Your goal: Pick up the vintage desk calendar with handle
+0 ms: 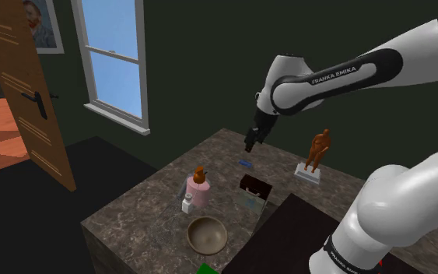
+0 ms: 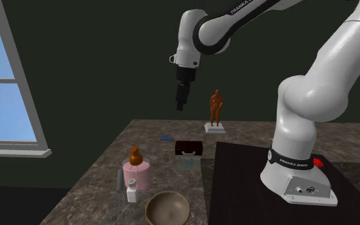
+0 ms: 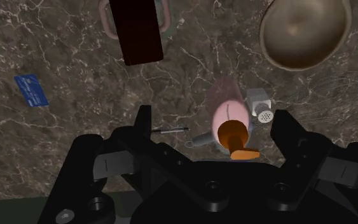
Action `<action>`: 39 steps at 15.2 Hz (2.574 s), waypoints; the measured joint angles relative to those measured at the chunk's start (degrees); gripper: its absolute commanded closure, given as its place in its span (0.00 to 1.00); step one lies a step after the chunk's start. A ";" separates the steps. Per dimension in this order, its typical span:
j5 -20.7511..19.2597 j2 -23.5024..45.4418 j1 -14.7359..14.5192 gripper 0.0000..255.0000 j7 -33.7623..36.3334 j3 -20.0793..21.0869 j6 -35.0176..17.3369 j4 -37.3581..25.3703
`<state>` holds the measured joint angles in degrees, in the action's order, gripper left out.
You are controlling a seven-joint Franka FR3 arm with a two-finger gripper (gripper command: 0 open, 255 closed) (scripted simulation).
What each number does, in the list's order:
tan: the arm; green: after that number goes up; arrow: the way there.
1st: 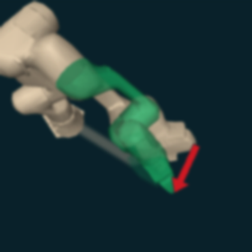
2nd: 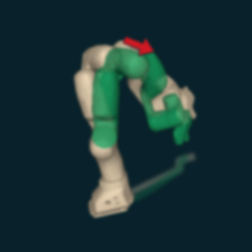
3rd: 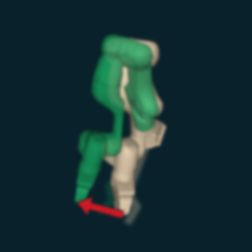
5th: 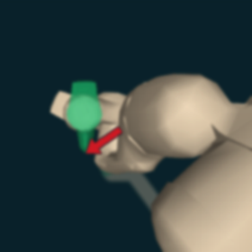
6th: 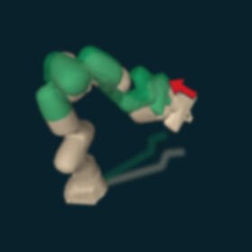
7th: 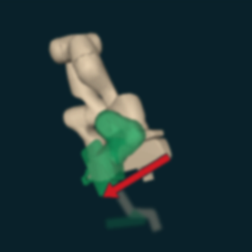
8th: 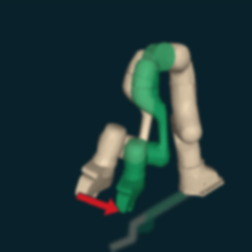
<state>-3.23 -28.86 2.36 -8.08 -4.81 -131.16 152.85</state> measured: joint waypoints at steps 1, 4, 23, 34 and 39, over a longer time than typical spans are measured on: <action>-0.57 1.77 0.30 0.00 -0.89 -0.52 -2.01 0.36; -1.91 8.18 0.69 0.00 -2.47 -1.25 -8.65 0.87; -8.94 45.10 3.60 0.00 -7.67 -4.88 -38.30 -5.83; -8.97 47.67 3.63 1.00 -7.48 -4.88 -40.43 -6.55; -8.89 45.77 3.87 1.00 -7.87 -4.80 -38.73 -6.07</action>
<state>-12.12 16.90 6.23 -15.95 -9.61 -169.89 146.78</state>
